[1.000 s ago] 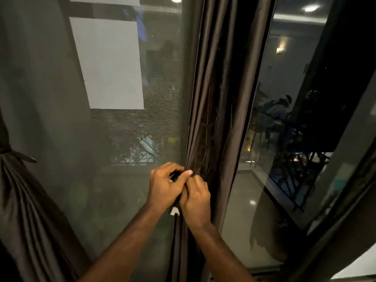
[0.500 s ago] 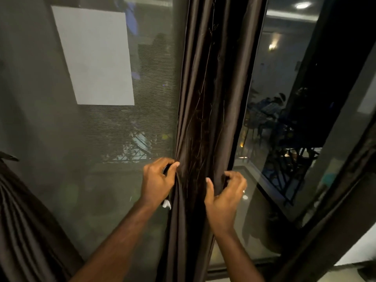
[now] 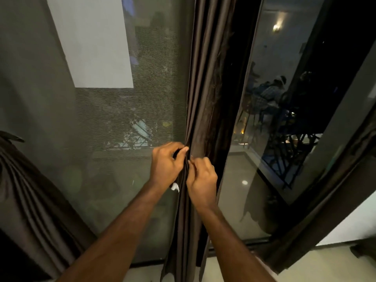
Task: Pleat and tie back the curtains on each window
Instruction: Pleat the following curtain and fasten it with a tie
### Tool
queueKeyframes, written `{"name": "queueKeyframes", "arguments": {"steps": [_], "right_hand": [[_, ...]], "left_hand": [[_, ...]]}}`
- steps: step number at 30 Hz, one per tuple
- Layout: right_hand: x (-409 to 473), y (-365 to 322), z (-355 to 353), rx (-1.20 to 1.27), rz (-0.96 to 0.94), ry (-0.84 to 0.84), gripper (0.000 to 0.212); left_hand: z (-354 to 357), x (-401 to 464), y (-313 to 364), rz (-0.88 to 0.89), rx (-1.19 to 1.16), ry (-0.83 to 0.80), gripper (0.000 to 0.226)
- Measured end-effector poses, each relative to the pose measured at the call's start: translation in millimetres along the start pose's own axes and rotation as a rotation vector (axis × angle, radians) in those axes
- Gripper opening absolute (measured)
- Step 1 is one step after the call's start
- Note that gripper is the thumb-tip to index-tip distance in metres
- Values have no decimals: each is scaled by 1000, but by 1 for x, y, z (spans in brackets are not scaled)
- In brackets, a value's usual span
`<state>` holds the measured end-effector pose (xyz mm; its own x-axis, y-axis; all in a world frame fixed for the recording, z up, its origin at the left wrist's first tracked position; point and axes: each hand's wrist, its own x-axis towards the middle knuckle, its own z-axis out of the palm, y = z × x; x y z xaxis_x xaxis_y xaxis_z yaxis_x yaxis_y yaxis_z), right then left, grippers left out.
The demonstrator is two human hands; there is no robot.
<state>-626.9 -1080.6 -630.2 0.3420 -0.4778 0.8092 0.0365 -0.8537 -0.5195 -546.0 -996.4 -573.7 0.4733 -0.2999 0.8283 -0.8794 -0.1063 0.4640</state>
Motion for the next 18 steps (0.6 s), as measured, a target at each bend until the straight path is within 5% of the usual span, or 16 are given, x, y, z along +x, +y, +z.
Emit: {"name": "queueKeyframes", "arguments": {"steps": [13,18], "right_hand": [[-7,-5,10,33,39,-90,10],[-3,0,-16,19,-169,-190,8]], "left_hand": [[-2,-9,15,-58,-123,5,13],[-6,1,5,-24,-53,12,12]]}}
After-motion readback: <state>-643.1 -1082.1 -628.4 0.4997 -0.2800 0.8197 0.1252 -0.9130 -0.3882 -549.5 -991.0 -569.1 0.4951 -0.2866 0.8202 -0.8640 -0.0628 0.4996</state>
